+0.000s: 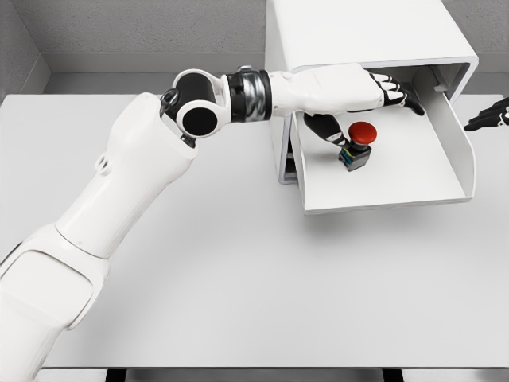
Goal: Slide open multi-storey tabletop storage cabinets and put open load switch and slide close multi-storey tabletop storage cabinets
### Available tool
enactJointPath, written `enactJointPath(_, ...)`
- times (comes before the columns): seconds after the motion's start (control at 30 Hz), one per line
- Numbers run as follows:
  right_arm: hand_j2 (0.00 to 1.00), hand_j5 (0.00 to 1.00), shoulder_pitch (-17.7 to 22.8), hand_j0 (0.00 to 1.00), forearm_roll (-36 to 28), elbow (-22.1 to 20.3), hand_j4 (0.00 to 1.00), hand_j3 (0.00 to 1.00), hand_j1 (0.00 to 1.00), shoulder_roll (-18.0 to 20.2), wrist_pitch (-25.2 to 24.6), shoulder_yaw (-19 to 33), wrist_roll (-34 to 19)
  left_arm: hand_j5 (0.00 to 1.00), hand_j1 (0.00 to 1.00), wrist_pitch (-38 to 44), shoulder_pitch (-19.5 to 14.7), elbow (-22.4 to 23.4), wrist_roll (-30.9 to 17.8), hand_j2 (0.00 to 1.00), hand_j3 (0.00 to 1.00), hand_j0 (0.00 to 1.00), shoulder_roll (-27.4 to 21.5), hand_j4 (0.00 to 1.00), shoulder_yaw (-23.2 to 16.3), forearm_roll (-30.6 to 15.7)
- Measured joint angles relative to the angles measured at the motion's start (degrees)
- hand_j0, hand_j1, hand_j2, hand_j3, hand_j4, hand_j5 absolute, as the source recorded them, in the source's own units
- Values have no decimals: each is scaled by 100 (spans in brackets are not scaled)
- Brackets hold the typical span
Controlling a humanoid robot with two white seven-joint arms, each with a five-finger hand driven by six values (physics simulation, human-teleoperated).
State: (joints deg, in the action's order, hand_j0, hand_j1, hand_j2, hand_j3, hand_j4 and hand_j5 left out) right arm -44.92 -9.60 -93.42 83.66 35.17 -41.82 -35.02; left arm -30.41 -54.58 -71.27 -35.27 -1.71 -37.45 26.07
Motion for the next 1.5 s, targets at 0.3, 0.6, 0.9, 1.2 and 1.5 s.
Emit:
enactJointPath(0.3,100,100,9,100,7,-28,100,100,100,-6,0,-24,0,95,95,39,-97,-432,14,95,95,95,-469,95,-42,-554)
enactJointPath(0.6,100,100,287,100,7,-108,100,100,100,-86,5,-29,49,100,100,109,-44,-2262,23,100,100,100,-3325,100,-566,-3365)
enactJointPath(0.9,100,100,739,100,-330,-148,100,100,100,-446,0,-16,529,100,100,110,114,-2776,24,100,100,100,-4626,100,-710,-4352)
enactJointPath(1.2,100,100,756,100,-468,-225,100,100,100,-298,-2,52,724,100,100,108,105,-2796,24,100,100,100,-4660,100,-719,-4403)
enactJointPath(1.5,100,100,756,100,-593,-295,100,100,100,-270,-4,50,1011,100,100,110,88,-2761,24,100,100,100,-4645,100,-724,-4394)
